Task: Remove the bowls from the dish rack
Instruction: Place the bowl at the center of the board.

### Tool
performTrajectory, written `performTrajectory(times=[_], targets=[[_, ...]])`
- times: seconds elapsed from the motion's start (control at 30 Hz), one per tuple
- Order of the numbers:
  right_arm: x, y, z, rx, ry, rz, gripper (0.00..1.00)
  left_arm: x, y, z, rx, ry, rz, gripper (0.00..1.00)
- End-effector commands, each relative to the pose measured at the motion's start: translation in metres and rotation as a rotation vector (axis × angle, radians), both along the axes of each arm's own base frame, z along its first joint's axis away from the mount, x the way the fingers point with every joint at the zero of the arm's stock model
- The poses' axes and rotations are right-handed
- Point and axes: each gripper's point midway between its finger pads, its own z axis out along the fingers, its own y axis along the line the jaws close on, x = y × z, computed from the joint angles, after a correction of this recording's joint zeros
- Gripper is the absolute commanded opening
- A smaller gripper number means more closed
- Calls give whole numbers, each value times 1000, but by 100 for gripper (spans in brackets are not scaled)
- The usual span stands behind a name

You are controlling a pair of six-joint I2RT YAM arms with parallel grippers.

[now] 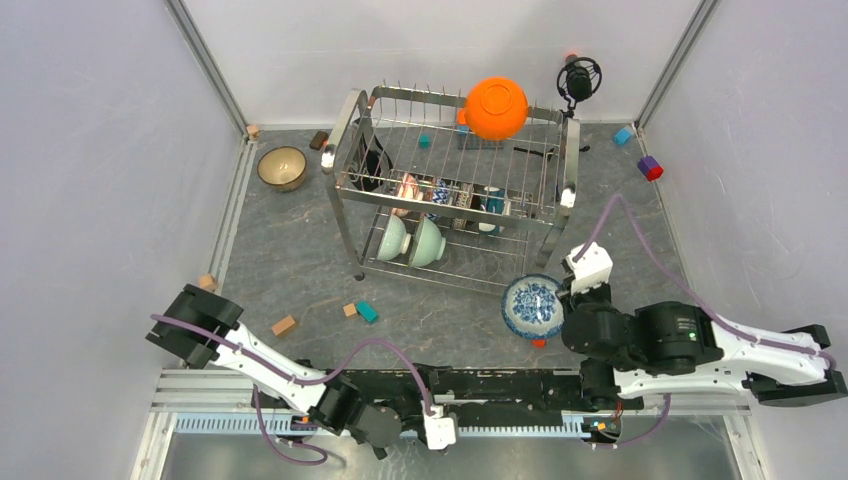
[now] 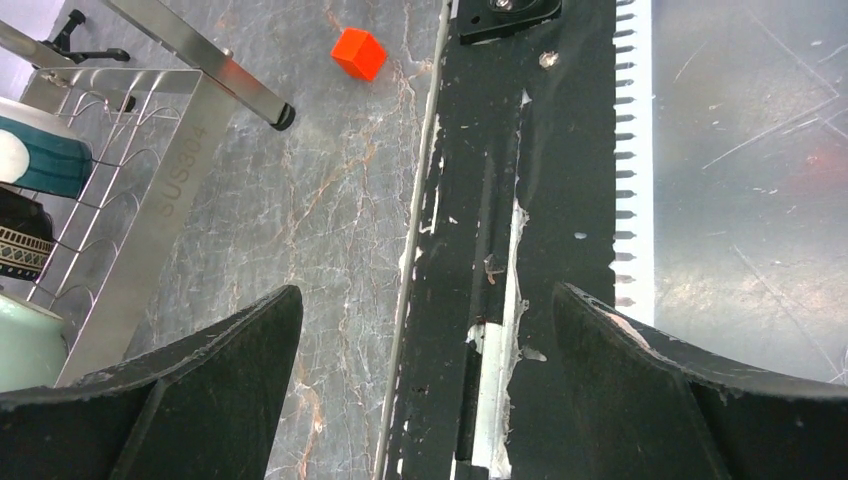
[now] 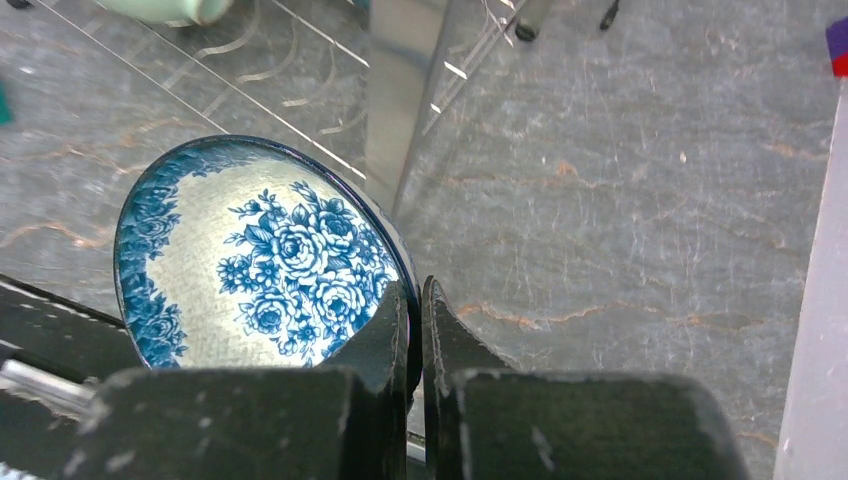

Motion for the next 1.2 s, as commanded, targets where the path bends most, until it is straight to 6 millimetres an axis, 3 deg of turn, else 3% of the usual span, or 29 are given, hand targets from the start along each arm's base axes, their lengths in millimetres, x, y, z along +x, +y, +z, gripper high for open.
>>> performTrajectory(times=[0.0,0.17,0.53,0.73,0.87,1.0,1.17], targets=[[5,13,59,111,-70,54,0,-2,-14,31,-109,19,24,100],[-13,46,98,195,-64,299,0,0,-15,33,-124,4,32,100],[-23,80,242,407,-259,508,0,2,-19,42,-160,2,55,100],[12,88,296,376,-455,329,0,4,-23,49,-201,4,83,100],[29,75,332,427,-579,178,0,4,-30,48,-207,4,105,100],[44,50,349,397,-633,-24,0,1,-37,45,-233,26,118,100],[52,41,369,327,-665,-147,0,-5,-49,40,-262,58,125,100]])
